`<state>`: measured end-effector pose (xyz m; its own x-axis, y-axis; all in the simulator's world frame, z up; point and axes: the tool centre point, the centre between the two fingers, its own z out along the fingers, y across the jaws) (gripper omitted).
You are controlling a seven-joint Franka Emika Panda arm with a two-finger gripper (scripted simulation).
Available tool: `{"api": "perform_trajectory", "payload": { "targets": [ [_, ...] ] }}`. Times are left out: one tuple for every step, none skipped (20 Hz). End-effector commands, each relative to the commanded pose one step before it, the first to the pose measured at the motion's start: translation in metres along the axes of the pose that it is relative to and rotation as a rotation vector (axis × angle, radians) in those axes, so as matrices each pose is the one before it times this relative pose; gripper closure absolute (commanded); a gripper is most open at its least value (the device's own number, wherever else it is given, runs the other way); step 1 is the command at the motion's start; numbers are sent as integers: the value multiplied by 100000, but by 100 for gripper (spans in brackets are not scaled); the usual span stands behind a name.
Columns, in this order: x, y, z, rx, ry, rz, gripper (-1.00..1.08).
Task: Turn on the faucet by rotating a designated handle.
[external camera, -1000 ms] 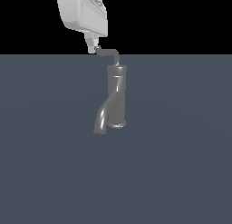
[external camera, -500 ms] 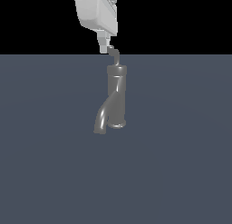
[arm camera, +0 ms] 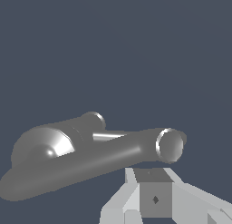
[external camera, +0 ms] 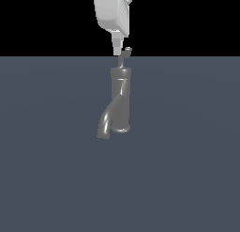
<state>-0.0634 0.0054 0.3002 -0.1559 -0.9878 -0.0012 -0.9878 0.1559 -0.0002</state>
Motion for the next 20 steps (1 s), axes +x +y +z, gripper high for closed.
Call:
{"api": "perform_trajectory", "payload": {
  "targets": [
    [1831,-804,4,138,77,2090,108],
    [389,-255,0,-7,5,182,108],
    [382,-252,0,-6,5,176,108],
    [381,-250,0,-7,5,183,108],
    [371,-246,0,-6,5,169,108],
    [371,-244,0,-7,5,176,108],
    [364,-241,0,-7,4,169,108],
    [360,-238,0,-7,4,169,108],
    [357,-236,0,-7,4,169,108],
    [354,-233,0,-7,3,169,108],
    [347,-230,0,-7,3,162,108],
    [344,-228,0,-8,3,162,108],
    [341,-226,0,-8,2,162,108],
    [334,-223,0,-8,2,154,108],
    [334,-221,0,-9,2,162,108],
    [327,-218,0,-9,1,154,108],
    [324,-216,1,-10,0,154,108],
    [321,-214,1,-11,0,154,108],
    [317,-212,1,-12,-1,154,108],
    [0,0,0,0,0,0,108]
  ]
}}
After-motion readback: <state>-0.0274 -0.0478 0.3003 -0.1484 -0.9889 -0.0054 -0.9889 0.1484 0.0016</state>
